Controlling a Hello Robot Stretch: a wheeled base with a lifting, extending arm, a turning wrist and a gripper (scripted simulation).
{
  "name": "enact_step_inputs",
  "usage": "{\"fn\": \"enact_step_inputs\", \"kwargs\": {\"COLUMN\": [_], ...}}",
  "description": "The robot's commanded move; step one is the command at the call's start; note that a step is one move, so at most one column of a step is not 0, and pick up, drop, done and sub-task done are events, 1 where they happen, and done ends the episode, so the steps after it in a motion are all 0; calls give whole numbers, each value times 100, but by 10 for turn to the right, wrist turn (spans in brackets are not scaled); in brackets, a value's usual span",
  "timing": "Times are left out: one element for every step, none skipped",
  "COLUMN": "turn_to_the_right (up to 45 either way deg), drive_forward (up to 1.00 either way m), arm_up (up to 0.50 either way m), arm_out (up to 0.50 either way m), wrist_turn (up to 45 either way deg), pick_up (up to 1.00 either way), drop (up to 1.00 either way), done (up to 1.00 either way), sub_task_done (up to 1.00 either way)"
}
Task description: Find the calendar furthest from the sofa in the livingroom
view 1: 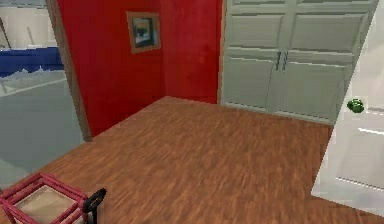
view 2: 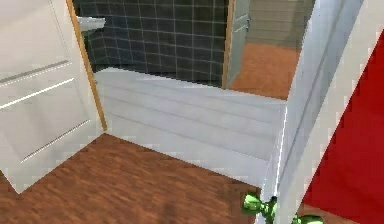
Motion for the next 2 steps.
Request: {"fn": "enact_step_inputs", "kwargs": {"turn_to_the_right": [210,0], "drive_forward": [0,15], "arm_up": [0,0], "arm_out": [0,0], "wrist_turn": [0,0], "pick_up": [0,0], "drop": [0,0], "done": [0,0], "sub_task_done": [0,0]}}
